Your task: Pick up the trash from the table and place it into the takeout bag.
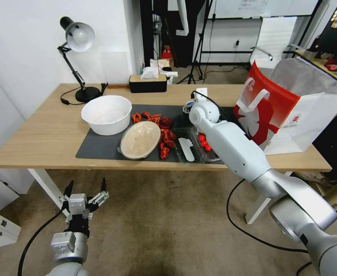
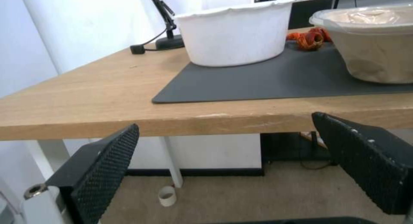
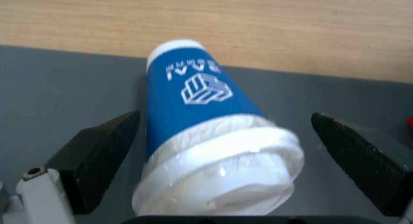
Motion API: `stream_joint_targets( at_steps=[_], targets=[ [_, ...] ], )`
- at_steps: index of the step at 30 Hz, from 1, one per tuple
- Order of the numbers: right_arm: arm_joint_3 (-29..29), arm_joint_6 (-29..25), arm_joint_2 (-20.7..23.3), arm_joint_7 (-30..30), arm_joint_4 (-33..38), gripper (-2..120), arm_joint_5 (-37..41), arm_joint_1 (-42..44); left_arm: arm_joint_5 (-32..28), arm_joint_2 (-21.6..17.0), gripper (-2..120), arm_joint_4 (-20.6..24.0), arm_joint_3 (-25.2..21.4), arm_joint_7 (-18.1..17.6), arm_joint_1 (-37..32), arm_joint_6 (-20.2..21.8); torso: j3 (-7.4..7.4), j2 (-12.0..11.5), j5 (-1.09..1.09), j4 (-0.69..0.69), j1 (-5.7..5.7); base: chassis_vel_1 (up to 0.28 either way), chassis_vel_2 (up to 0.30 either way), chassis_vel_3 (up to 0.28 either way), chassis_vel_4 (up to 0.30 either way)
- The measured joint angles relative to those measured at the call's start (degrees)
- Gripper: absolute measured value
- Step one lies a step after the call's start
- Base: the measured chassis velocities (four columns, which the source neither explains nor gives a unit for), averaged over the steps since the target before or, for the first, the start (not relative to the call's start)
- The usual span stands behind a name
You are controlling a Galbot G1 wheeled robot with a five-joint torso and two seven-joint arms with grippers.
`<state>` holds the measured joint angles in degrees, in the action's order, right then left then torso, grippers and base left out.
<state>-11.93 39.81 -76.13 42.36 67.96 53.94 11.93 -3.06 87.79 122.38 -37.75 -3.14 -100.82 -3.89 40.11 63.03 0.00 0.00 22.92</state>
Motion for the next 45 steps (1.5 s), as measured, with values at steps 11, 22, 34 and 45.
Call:
stream_joint_targets(
  at_steps=[11,22,34,45],
  targets=[
    [0.23,0.07,0.06,-0.05,-0.02,100,0.25,1.50,0.13,0.65,100,0.04,0.26,-0.04,0.15,-0.02,0.00,0.00,0.00,0.00,0.00,0.000,0.000,0.000,0.000],
    [0.48,-1.01,0.54,-0.95,0.29,86,0.44,2.12,0.37,0.61,100,0.05,0.35,-0.05,-0.02,0.01,0.00,0.00,0.00,0.00,0.00,0.000,0.000,0.000,0.000],
    [0.97,-4.14,3.04,-2.46,4.92,72,0.79,4.48,0.41,0.30,100,0.50,0.42,-0.06,-0.08,0.09,0.00,0.00,0.01,0.00,0.00,0.000,0.000,0.000,0.000],
    [3.86,-5.56,11.12,-4.70,23.68,72,-0.69,8.32,0.42,0.27,100,1.10,0.39,-0.03,-0.29,0.10,0.00,0.00,0.01,0.00,0.00,0.000,0.000,0.000,0.000]
  ],
)
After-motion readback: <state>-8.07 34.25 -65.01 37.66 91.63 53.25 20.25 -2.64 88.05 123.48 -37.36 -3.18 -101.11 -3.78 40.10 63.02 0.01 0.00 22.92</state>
